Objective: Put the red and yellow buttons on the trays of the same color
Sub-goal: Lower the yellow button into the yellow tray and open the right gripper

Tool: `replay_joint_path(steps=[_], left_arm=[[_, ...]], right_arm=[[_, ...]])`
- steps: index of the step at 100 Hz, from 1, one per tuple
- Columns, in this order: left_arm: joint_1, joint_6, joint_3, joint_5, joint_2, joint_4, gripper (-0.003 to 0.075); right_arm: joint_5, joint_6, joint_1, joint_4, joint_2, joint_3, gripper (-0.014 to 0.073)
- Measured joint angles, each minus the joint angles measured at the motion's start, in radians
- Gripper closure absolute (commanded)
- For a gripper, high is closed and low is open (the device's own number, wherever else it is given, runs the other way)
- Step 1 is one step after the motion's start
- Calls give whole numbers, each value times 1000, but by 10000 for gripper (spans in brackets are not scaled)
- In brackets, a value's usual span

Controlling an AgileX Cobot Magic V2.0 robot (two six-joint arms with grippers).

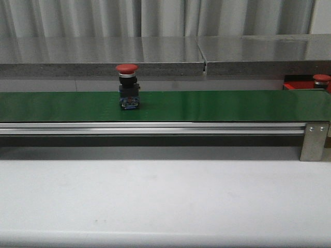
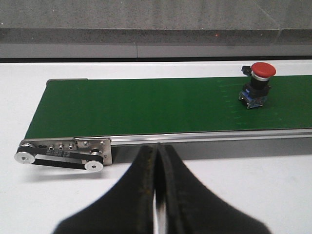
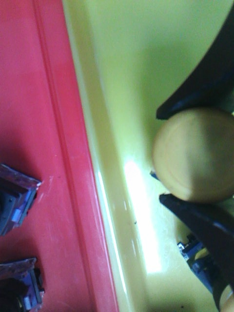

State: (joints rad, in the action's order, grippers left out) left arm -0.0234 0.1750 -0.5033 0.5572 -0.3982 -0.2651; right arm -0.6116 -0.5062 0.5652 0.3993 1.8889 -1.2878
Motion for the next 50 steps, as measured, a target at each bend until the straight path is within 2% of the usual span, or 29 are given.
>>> replay_joint_path(steps=[11,33,50], left_arm=[[0,0,0,0,0,0,741],[0,0,0,0,0,0,741],[0,0,0,0,0,0,741]], right_arm=[[0,0,0,0,0,0,466],[0,0,0,0,0,0,254],[2,0,0,2,0,0,158]])
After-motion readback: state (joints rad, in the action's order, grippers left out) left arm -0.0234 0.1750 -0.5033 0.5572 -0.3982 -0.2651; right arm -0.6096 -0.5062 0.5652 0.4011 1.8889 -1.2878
